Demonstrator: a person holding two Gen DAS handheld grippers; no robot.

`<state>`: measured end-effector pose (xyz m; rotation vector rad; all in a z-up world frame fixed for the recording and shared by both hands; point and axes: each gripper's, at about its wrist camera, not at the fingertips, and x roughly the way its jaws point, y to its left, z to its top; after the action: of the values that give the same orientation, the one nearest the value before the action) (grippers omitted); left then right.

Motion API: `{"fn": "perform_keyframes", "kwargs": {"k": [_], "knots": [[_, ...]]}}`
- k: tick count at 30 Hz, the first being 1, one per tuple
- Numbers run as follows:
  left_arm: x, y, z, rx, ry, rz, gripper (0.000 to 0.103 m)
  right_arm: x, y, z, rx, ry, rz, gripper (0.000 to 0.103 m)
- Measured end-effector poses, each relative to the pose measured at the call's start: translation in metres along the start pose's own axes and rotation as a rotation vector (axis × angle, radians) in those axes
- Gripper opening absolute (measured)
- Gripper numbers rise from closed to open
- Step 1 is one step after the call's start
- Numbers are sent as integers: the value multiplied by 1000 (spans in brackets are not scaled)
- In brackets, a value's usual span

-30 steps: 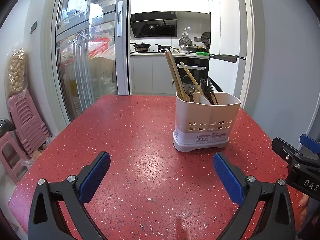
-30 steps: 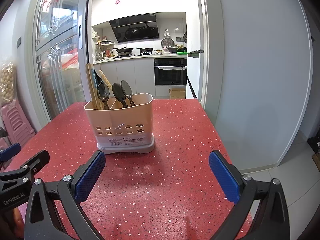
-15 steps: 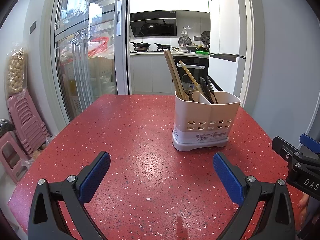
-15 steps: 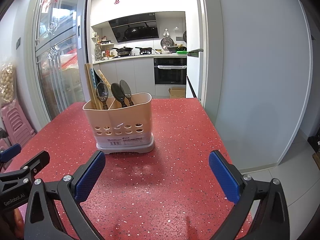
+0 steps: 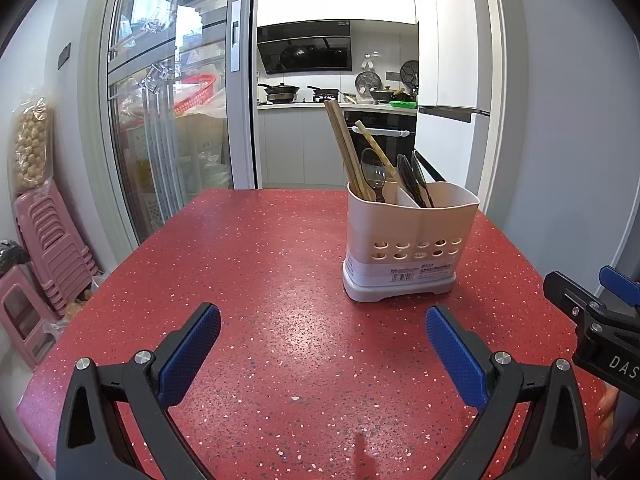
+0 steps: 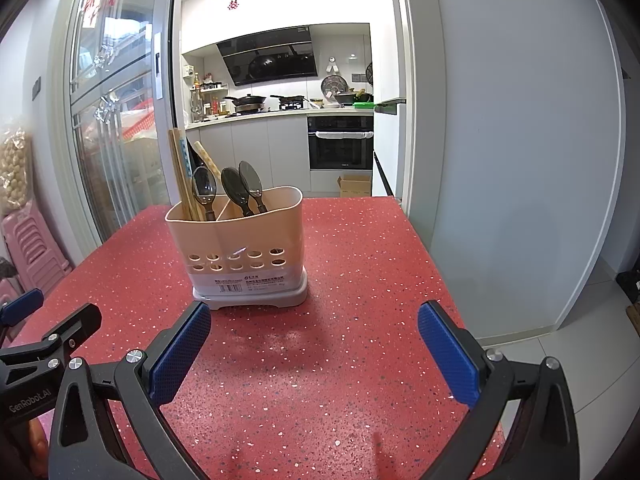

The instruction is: Organize utensils

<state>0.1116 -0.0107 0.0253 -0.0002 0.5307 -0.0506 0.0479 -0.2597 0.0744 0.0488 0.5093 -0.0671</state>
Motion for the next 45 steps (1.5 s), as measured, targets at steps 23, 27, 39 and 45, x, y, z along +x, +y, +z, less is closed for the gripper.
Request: {"fn": "perform_keyframes", "kwargs": {"k": [23,27,39,45], "knots": [[0,0,3,0,-2,4,103,-2,1,1,5,-4,0,103],[0,0,3,0,-2,4,103,-2,1,2,6,-5,1,103],[0,1,4,-3,0,9,103,-2,0,2,7,-5,1,103],[2,2,5,-9,7,10,103,-3,1,2,5,-5,3,103]]}}
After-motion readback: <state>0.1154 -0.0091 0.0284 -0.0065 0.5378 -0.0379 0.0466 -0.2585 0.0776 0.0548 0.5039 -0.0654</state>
